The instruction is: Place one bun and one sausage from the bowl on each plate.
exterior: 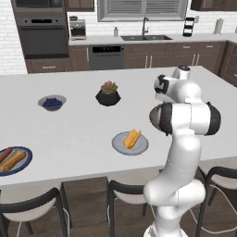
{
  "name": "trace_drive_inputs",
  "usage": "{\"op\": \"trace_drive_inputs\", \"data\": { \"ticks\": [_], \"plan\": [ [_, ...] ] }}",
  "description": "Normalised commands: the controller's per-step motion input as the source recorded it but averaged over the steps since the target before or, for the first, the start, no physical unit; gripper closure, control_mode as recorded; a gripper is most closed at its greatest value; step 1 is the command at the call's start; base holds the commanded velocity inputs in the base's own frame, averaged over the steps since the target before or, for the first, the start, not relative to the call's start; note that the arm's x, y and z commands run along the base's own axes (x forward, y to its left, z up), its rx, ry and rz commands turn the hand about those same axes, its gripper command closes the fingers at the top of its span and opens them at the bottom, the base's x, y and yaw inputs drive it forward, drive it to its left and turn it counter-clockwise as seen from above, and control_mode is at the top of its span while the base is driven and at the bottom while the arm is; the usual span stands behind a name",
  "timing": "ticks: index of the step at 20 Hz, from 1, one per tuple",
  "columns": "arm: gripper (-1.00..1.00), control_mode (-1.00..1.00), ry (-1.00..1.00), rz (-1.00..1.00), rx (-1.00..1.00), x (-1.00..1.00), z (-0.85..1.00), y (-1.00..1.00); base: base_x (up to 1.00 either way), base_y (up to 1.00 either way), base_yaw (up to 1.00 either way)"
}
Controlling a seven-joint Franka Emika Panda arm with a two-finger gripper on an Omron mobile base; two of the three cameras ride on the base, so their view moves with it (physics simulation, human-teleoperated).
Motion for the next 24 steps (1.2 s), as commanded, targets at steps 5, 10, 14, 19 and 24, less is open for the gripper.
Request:
{"op": "trace_drive_inputs", "data": {
  "ticks": [5, 10, 14, 19, 24],
  "plan": [
    [1.0, -1.0, 0.0, 0.0, 0.0, -0.11, 0.15, 1.0, 0.0, 0.0, 0.0],
    [1.0, -1.0, 0.0, 0.0, 0.0, -0.09, 0.09, 1.0, 0.0, 0.0, 0.0],
    [1.0, -1.0, 0.0, 0.0, 0.0, -0.03, 0.01, 1.0, 0.0, 0.0, 0.0],
    [1.0, -1.0, 0.0, 0.0, 0.0, -0.04, -0.03, 0.76, 0.0, 0.0, 0.0],
    [1.0, -1.0, 0.0, -0.02, 0.0, -0.31, -0.22, 0.17, 0.0, 0.0, 0.0]
  ]
}}
